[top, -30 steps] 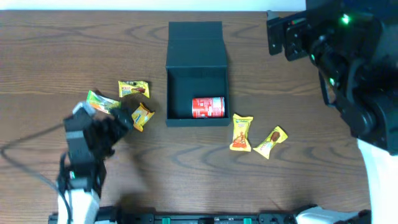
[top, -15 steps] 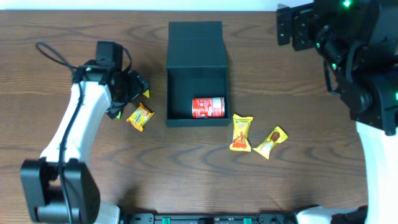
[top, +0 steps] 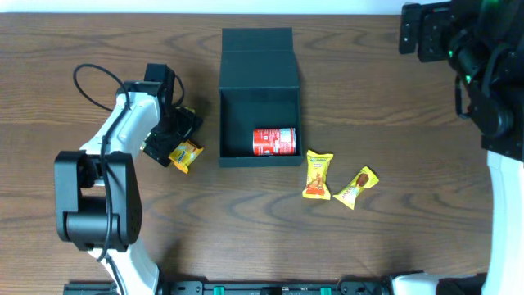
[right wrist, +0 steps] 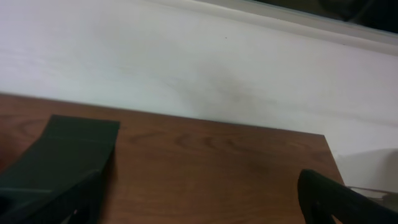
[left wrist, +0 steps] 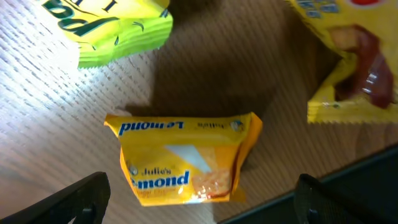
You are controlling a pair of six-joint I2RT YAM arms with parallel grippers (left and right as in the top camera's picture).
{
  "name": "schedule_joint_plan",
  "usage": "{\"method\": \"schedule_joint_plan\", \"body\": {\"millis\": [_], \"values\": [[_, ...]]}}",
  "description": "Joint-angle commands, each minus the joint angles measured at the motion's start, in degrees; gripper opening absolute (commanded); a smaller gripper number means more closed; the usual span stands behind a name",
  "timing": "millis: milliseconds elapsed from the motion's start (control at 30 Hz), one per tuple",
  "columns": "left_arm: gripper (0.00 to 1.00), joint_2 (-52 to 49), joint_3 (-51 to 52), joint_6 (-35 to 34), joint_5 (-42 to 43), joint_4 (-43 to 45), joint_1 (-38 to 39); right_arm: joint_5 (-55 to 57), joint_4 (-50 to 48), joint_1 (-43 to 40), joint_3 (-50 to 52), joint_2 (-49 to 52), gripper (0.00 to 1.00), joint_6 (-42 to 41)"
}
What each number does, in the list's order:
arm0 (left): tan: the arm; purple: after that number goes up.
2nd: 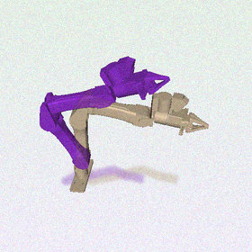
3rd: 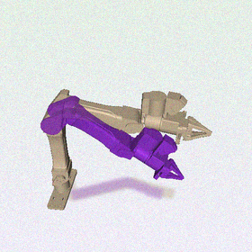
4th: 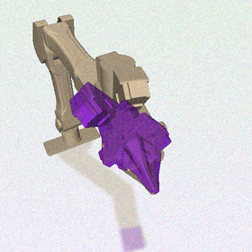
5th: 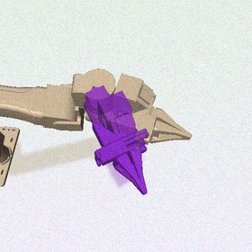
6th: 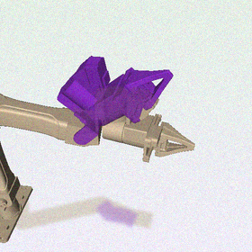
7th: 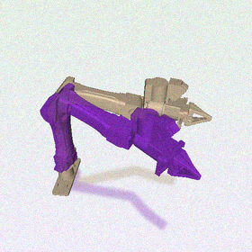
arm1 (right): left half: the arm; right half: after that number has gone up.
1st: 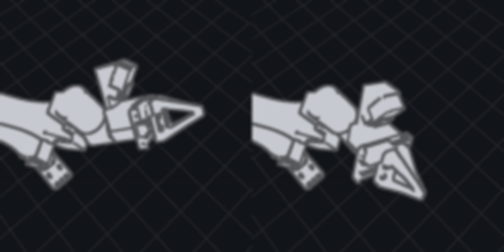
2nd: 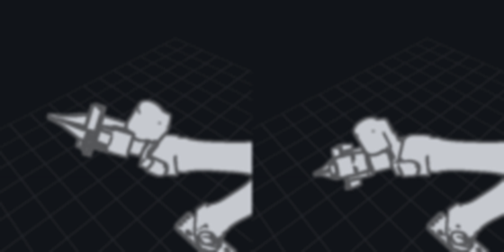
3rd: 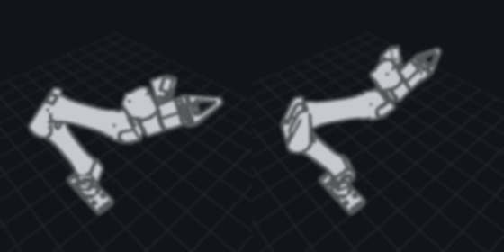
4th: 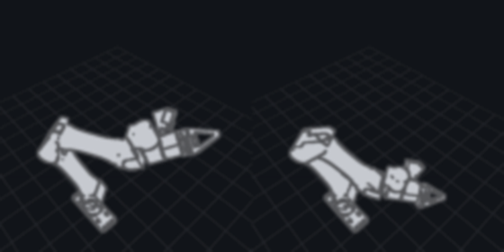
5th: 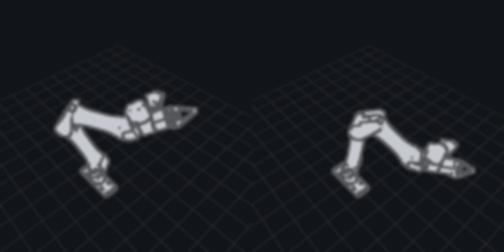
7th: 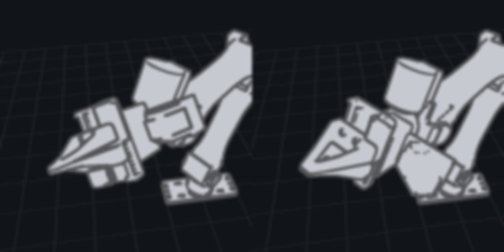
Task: Pack container
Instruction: 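Grasp the yellow Le-mond packet with the left gripper, then carry the Le-mond packet into the box beside the can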
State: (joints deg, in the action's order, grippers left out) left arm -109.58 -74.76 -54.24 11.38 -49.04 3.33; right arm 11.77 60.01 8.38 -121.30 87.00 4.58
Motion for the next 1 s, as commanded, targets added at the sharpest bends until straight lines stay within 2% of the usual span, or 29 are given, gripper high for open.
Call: {"method": "schedule_joint_plan", "body": {"millis": [0,100,333,433,533,600,667,967], "values": [[0.96,-0.81,-0.63,-0.52,-1.25,-0.15,0.13,-0.44,0.04,-1.27,-0.02,0.63,0.99,-0.87],[0.96,-1.46,-0.63,1.64,-0.96,-0.46,0.11,-0.46,0.02,-1.46,-0.02,1.11,0.99,-0.87],[0.96,-4.22,-0.63,2.03,-0.83,-0.50,0.13,-0.44,0.00,-1.46,-0.02,2.03,0.99,-0.66],[1.00,-4.74,-0.61,2.84,-1.07,-0.31,0.13,-0.44,0.00,-1.46,-0.02,2.03,0.99,-0.66],[0.90,-5.09,-0.61,3.06,-1.44,-0.24,0.13,-0.44,0.00,-1.46,-0.02,2.03,0.99,-0.66],[0.77,-5.42,-0.63,3.06,-1.42,-0.24,0.11,-0.44,0.00,-1.46,-0.02,2.03,0.99,-0.66],[0.70,-5.53,-0.61,3.13,-1.46,-0.24,0.11,-0.44,-0.04,-1.46,-0.02,2.03,0.99,-0.66],[0.58,-5.51,-0.63,4.11,-1.49,-0.17,0.11,-0.44,-0.07,-1.46,-0.02,2.03,0.99,-0.66]]}}
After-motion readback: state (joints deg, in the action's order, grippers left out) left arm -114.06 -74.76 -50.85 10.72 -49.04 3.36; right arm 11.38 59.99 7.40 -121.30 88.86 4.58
